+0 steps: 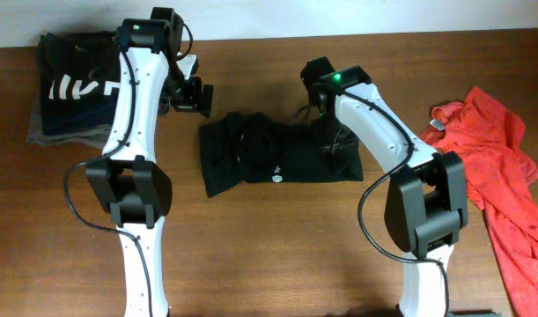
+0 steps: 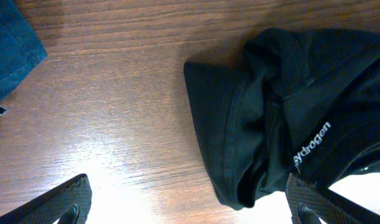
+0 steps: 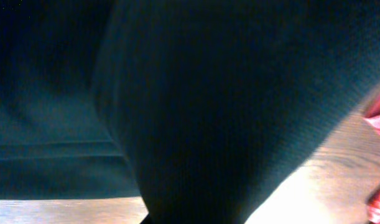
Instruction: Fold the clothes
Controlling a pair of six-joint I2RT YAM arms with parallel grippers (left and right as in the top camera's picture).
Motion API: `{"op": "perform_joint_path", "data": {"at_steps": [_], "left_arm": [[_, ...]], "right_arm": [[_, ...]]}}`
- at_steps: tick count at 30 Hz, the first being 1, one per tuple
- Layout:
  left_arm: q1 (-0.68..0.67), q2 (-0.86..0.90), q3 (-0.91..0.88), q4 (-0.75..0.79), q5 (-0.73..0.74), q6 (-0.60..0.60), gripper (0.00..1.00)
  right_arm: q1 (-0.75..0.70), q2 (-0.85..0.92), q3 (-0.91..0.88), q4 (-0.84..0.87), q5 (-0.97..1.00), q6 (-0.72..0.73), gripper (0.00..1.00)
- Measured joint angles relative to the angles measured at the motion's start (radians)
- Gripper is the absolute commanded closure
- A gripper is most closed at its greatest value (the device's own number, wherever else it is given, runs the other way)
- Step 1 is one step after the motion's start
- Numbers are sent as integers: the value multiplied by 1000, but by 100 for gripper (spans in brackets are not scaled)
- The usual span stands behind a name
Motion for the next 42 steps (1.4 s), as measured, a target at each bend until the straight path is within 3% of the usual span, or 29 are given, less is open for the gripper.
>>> {"op": "perform_joint_path", "data": {"at_steps": [2,6,9,11,12,13,21,24,28,33,39,42], "left_arm": [[0,0,0,0,0,0,1],[0,0,0,0,0,0,1],[0,0,0,-2,0,0,1],[0,0,0,-3,0,0,1],[0,0,0,-3,0,0,1],[0,0,0,-3,0,0,1],[0,0,0,-6,0,0,1],[0,0,0,-11,0,0,1],[0,0,0,-16,0,0,1],[0,0,0,-18,0,0,1],[0,0,0,-14,0,0,1],[0,0,0,-14,0,0,1]], "right_arm": [[10,2,-1,18,-25,6,95],[37,3,-1,56,-72,15,84],[72,3,-11,86,-105,12,59],[96,4,-23,112,-126,7,29],[113,4,-30,125,-139,19,21],[126,5,-35,130,-147,20,17],[160,7,-10,109,-132,66,17],[117,3,57,87,-116,80,24],[9,-27,129,69,-168,66,69],[-148,-52,121,73,-380,9,94],[-199,-42,-32,192,-606,-53,96],[-196,-26,-141,348,-760,-78,96]]}}
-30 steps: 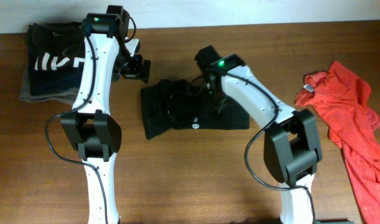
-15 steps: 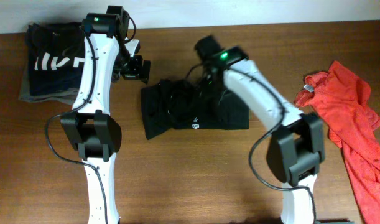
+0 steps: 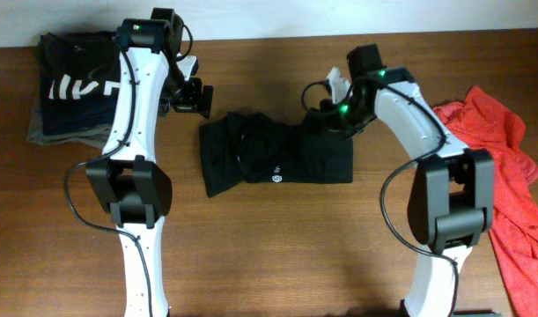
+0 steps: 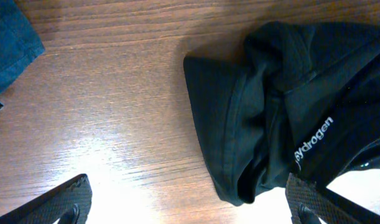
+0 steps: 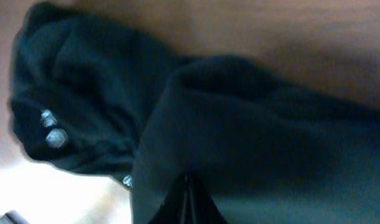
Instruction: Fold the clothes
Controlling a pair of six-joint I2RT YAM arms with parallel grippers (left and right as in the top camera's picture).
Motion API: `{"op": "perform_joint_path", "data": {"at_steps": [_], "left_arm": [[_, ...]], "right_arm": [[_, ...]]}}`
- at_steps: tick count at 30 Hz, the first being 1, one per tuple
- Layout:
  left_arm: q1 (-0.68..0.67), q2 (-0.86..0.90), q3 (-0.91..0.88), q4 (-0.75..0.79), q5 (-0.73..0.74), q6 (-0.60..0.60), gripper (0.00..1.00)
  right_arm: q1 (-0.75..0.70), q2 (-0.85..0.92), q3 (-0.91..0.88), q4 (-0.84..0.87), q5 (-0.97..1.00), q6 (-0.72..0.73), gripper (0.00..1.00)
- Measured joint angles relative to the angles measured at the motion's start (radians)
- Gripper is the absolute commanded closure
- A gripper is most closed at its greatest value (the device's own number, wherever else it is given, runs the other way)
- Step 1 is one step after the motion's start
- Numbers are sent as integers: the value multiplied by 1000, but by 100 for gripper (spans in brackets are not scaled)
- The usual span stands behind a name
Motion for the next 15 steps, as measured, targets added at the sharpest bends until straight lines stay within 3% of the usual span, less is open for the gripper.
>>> {"op": "perform_joint_path", "data": {"at_steps": [6,15], "left_arm": [[-1,0,0,1,0,0,1],[-1,0,0,2,0,0,1]], "right_arm": [[1,22,-159,202,-248,-19,93],[-7,63,-259,236,-344,-21,94]]}}
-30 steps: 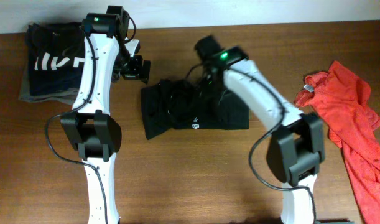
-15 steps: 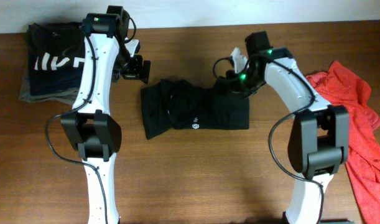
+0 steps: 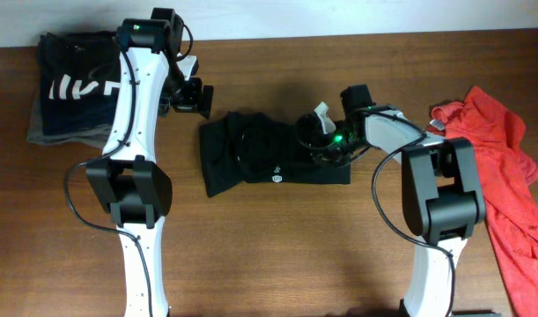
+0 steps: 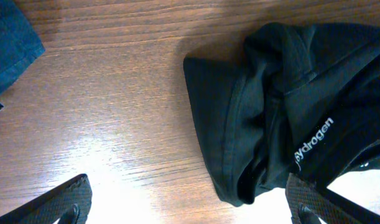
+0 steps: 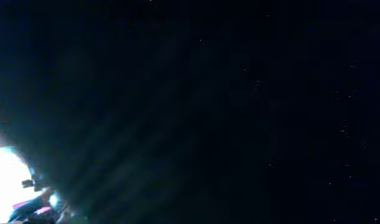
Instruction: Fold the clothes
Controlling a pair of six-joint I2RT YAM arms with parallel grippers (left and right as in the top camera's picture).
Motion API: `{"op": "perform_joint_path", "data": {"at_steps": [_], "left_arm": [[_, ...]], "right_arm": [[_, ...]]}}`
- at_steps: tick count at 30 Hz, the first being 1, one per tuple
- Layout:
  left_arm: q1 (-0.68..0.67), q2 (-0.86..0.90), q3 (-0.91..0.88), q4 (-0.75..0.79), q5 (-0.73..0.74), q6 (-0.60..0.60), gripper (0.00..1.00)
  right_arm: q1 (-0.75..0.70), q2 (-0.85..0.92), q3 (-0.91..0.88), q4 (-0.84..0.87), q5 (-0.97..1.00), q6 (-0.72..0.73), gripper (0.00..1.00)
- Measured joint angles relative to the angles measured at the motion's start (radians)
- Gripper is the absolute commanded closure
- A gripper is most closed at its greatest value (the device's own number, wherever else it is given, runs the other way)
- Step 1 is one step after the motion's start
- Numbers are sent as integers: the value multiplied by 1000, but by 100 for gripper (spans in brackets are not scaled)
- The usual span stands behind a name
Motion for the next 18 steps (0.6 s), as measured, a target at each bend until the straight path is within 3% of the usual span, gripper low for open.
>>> {"op": "perform_joint_path", "data": {"at_steps": [6,13,18], "left_arm": [[0,0,0,-14,0,0,1],[0,0,0,-6,0,0,1],[0,0,0,-6,18,0,1]], "right_arm": [[-39,-44,82,21,-1,-3,76],[-45,-51,115,92,-31,-2,76],[-45,55,115,134,-45,10,79]]}}
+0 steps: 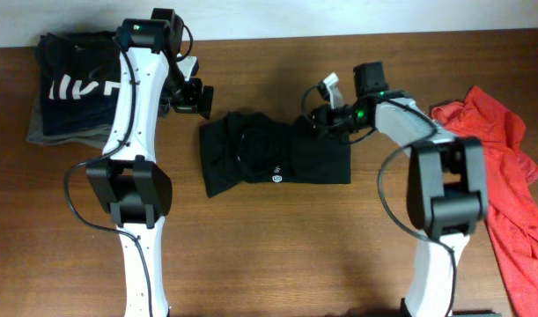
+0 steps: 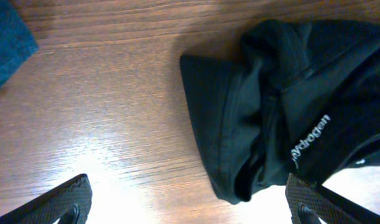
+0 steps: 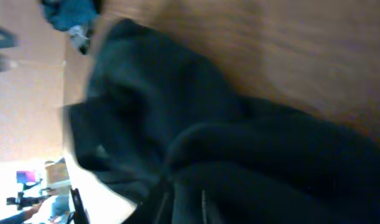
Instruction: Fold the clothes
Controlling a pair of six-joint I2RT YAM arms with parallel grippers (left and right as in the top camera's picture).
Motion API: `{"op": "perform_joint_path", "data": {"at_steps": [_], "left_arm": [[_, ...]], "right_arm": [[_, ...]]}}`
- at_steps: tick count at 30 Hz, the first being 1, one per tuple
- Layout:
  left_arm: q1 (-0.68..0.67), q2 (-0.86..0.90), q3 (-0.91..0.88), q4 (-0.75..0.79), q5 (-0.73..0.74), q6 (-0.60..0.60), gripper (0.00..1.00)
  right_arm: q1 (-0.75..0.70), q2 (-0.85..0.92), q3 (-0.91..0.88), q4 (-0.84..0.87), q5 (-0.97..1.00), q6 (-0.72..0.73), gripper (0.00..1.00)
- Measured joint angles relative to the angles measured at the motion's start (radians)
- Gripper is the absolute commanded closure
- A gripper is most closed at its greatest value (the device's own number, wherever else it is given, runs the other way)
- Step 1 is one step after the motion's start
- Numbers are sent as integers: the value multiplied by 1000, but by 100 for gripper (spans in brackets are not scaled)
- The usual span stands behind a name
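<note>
A black garment (image 1: 273, 160) with a small white logo lies bunched in a rough rectangle at the table's middle. In the left wrist view its left end (image 2: 239, 118) shows thick folds and white lettering. My left gripper (image 1: 198, 97) hangs open above bare wood just beyond the garment's upper left corner, its fingers (image 2: 74, 193) wide apart. My right gripper (image 1: 325, 118) sits at the garment's upper right edge. Its wrist view is blurred and filled with dark cloth (image 3: 227, 155), the jaws nearly together with fabric between them.
A folded stack of dark clothes (image 1: 70, 88) rests at the back left corner. A red garment (image 1: 497, 167) lies crumpled along the right side. Wooden tabletop (image 1: 277, 255) spreads in front of the black garment.
My right gripper has moved up and back from low on the garment's right part to its upper right edge. The left gripper has barely shifted.
My right gripper was down on the garment's right half, which then reached farther right. Then it stood raised by the upper right corner and the garment's right edge was straighter. It then pressed low into the cloth, and now sits at the upper edge. The left stayed open.
</note>
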Motion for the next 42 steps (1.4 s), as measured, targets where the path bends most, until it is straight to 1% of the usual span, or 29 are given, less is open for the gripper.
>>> {"op": "perform_joint_path", "data": {"at_steps": [2,4,5,6,9,10,11,16,20,22,26,31,42], "left_arm": [[0,0,0,0,21,0,1],[0,0,0,0,38,0,1],[0,0,0,0,44,0,1],[0,0,0,0,48,0,1],[0,0,0,2,58,0,1],[0,0,0,3,60,0,1],[0,0,0,3,66,0,1],[15,0,-29,23,128,17,1],[42,0,-126,72,206,43,1],[59,0,-192,99,244,50,1],[92,0,-321,154,340,84,1],[113,0,-440,217,455,115,1],[113,-4,-603,315,690,173,1]], "right_arm": [[0,46,0,10,-14,3,78],[-3,47,2,12,-23,9,75],[-6,45,6,11,-22,13,71],[-6,43,8,9,-20,17,65],[-7,18,17,-29,-8,22,21],[-8,5,23,-50,3,26,4],[-10,-20,35,-87,21,23,1],[-43,-158,121,-248,188,13,2],[-85,-258,154,-317,288,-20,1],[-102,-279,157,-345,308,-37,1],[-138,-288,157,-402,339,-66,1],[-153,-288,157,-416,352,-98,1],[-154,-288,157,-417,357,-120,1]]}}
